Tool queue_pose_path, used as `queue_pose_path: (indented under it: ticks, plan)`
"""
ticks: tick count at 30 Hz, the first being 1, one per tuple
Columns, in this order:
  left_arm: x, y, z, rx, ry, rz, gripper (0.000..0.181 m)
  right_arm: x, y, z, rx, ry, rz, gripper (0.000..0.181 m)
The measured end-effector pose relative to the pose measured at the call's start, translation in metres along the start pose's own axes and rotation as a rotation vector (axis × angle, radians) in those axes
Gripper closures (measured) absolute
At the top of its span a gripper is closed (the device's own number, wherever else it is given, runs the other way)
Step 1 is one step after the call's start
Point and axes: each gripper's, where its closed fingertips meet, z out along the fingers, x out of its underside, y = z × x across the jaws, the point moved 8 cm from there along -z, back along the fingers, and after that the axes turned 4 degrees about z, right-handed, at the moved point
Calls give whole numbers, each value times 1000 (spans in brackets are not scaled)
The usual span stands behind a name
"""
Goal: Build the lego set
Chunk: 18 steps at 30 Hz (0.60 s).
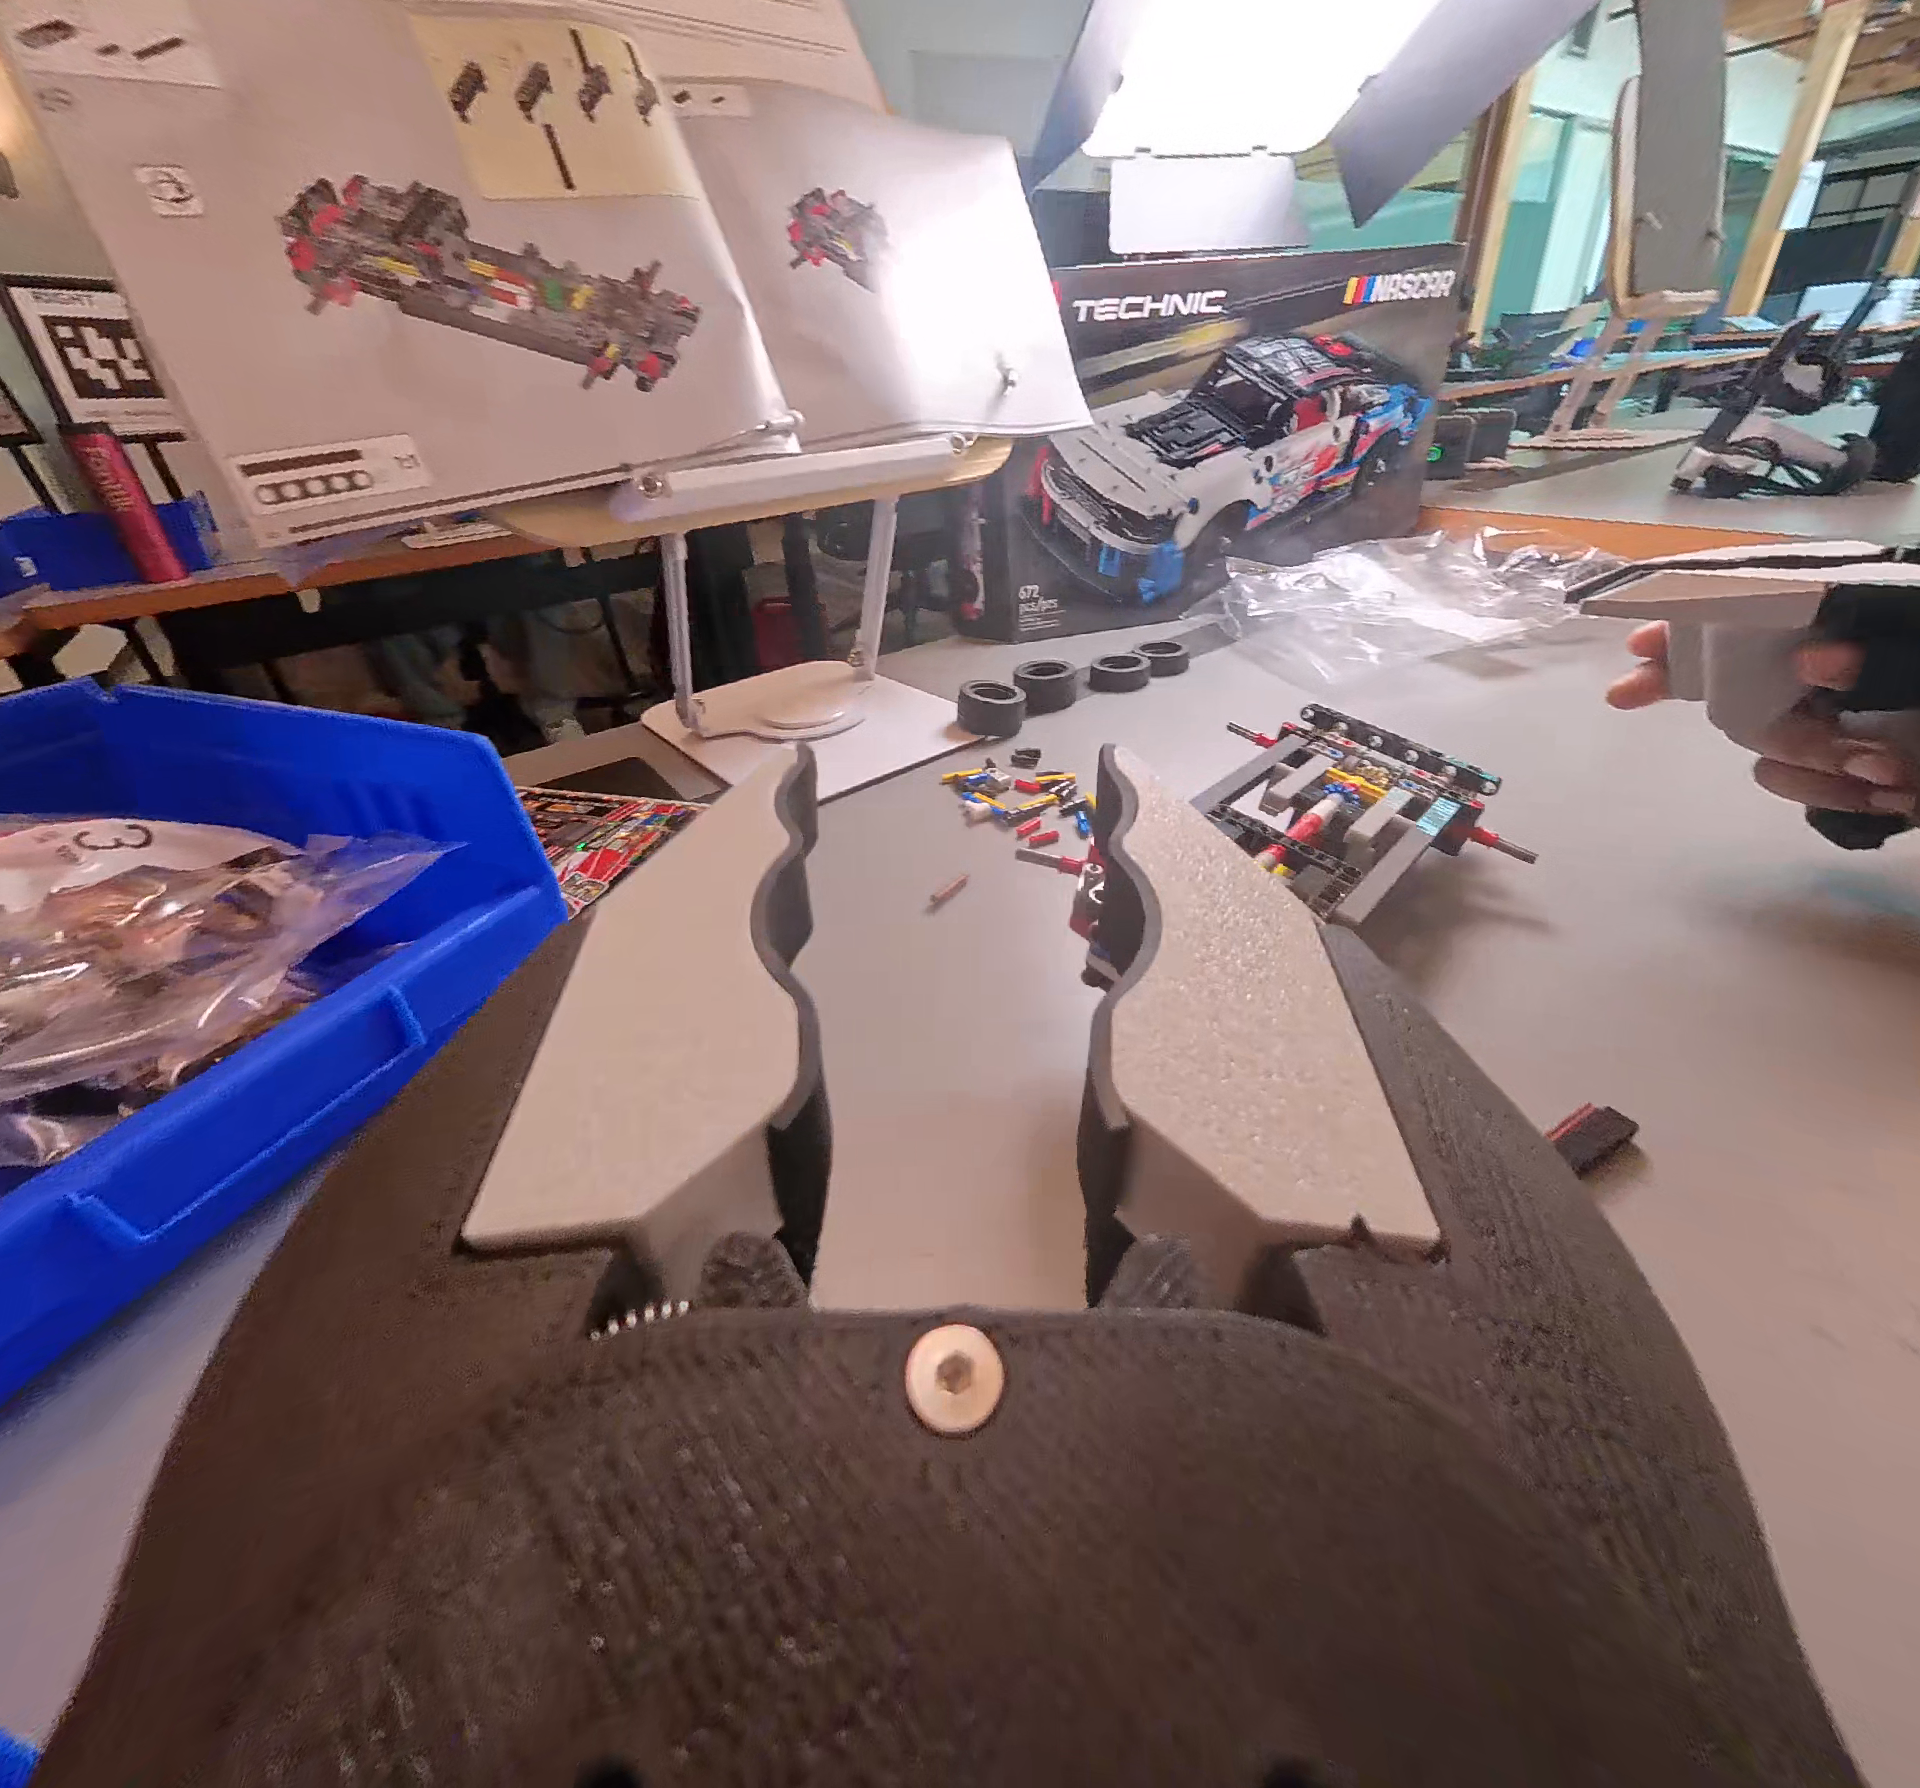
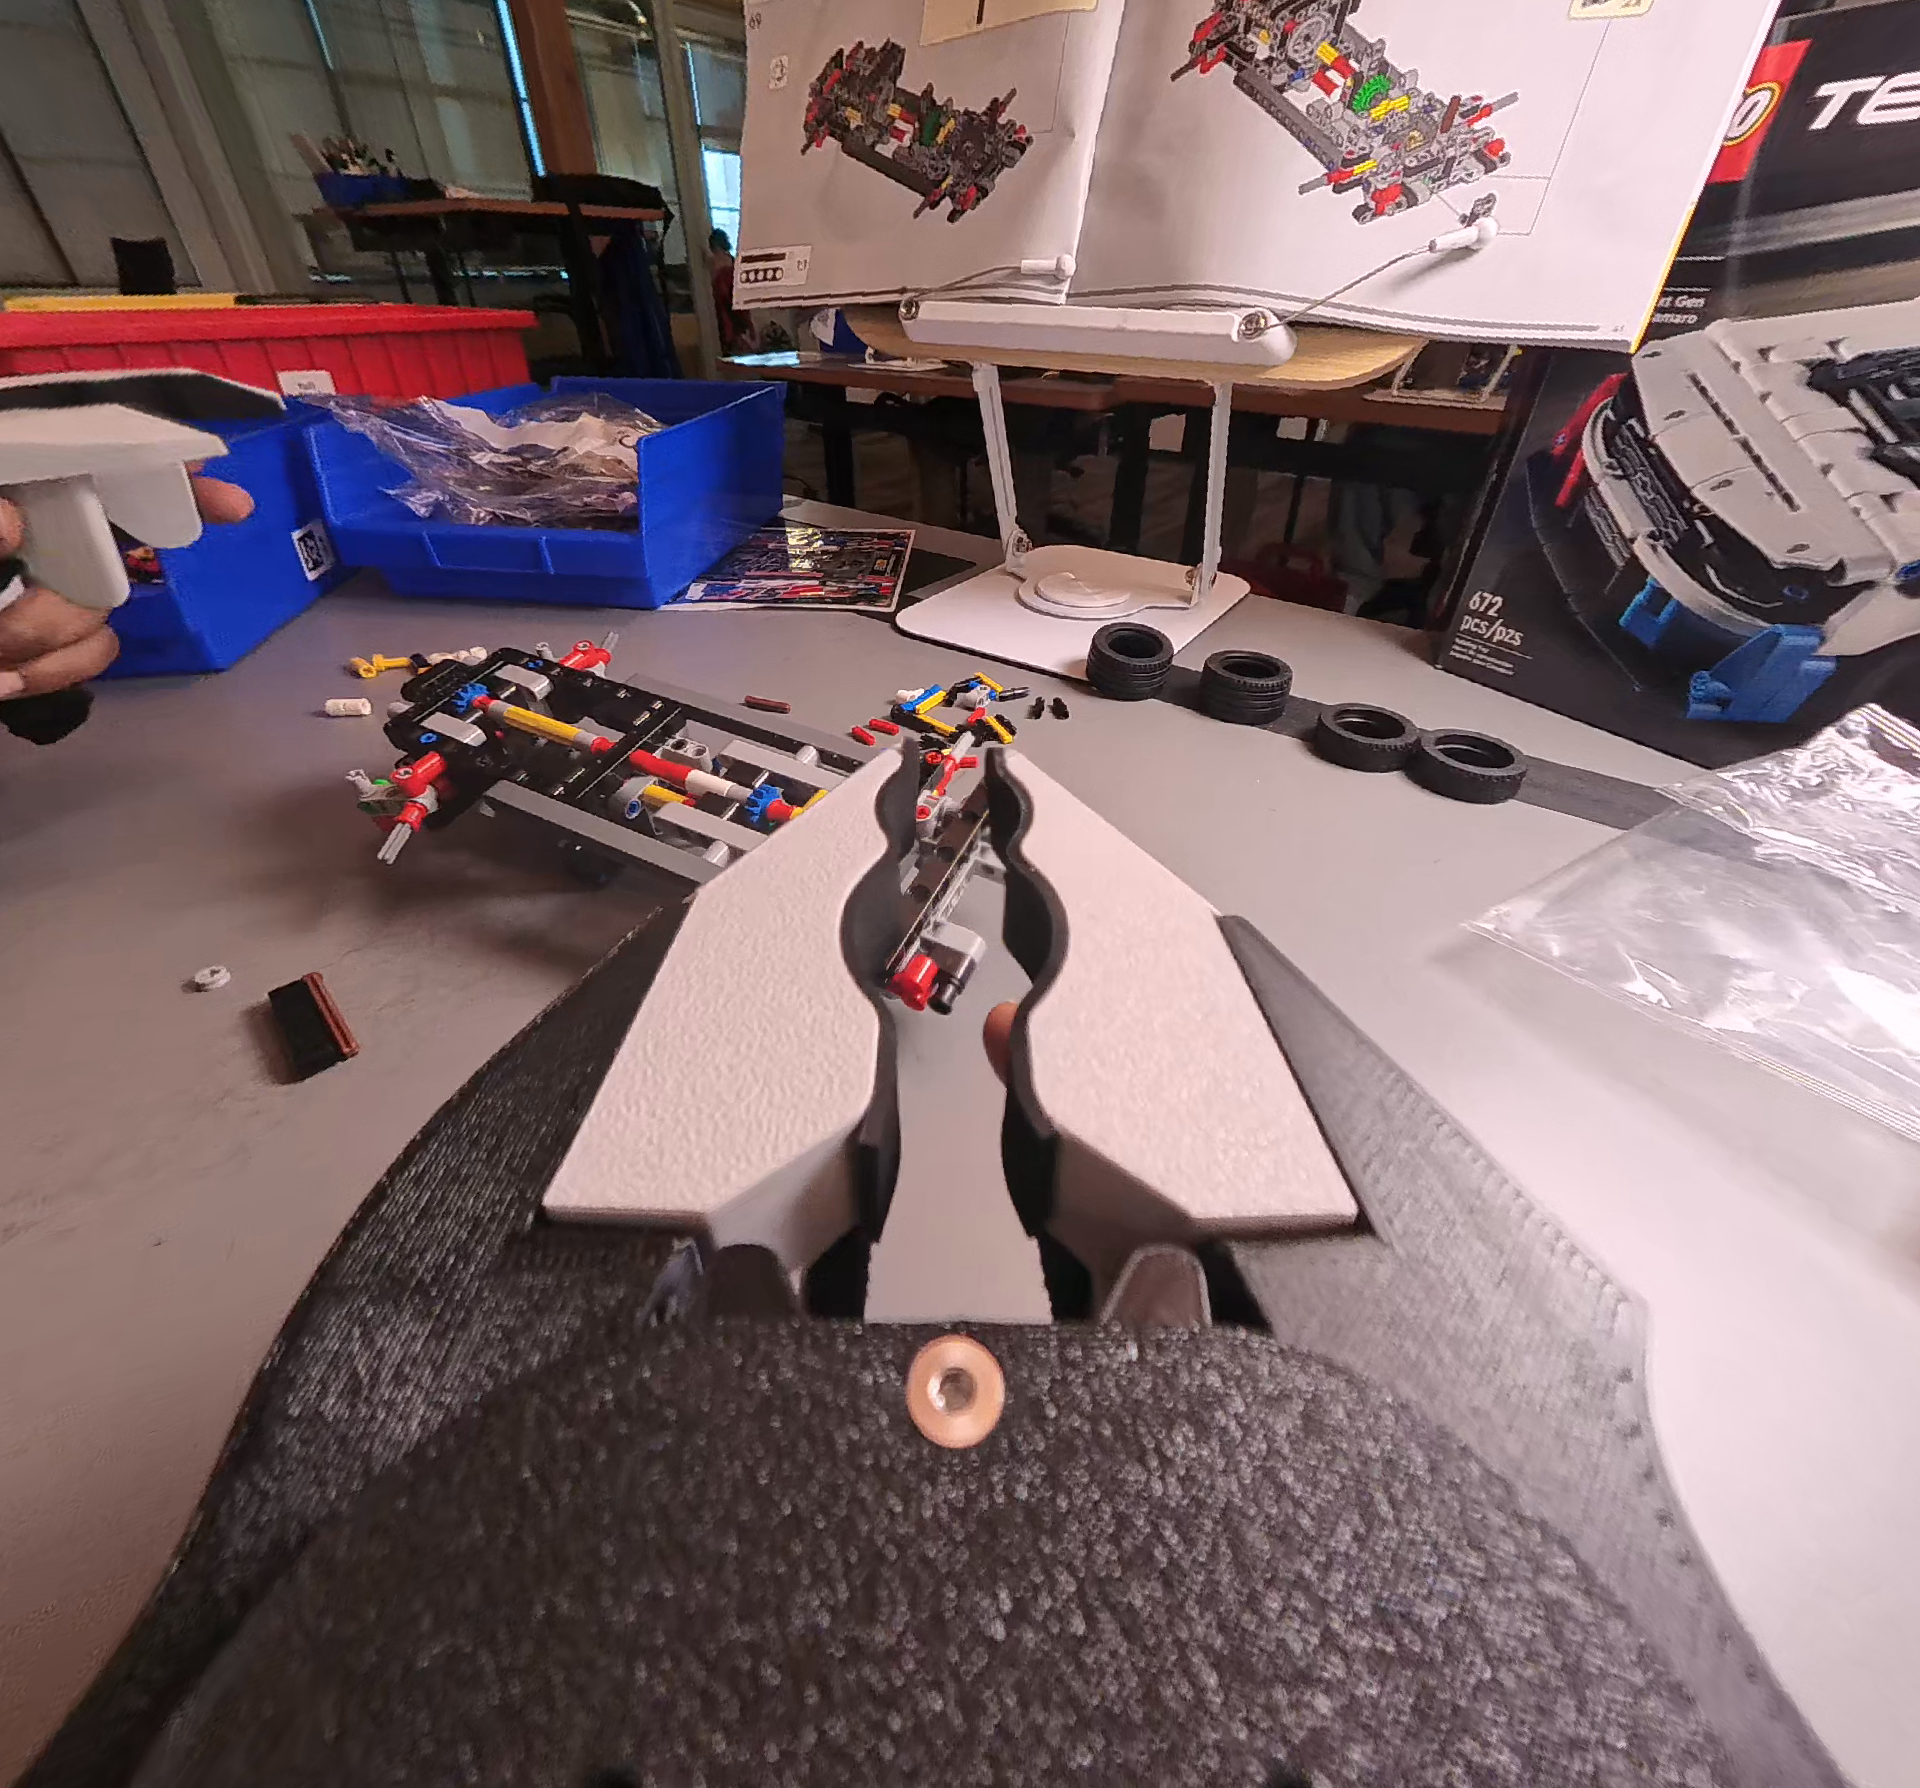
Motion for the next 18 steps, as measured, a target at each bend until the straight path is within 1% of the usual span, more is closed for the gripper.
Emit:
queue_pose_path:
  ticks: [6, 8, 10, 15, 17, 18]
  plan:
    - [4, 17, -4, -109, 30, -10, 132, 1, -2, 2, 12, -19, 7, 165]
    - [3, 26, -7, -151, 32, -17, 139, 2, -2, 4, 15, -13, 7, 165]
    - [1, 35, -13, -191, 31, -21, 142, 4, -2, 6, 15, -2, 9, 165]
    - [-9, 60, -31, -315, 40, 0, 165, 4, 2, 8, -5, 11, 4, 166]
    - [-12, 66, -38, -346, 41, 9, 178, 3, 4, 6, -8, 11, -11, 168]
    - [-12, 68, -42, -357, 37, 9, 181, 3, 4, 6, -8, 7, -17, 169]
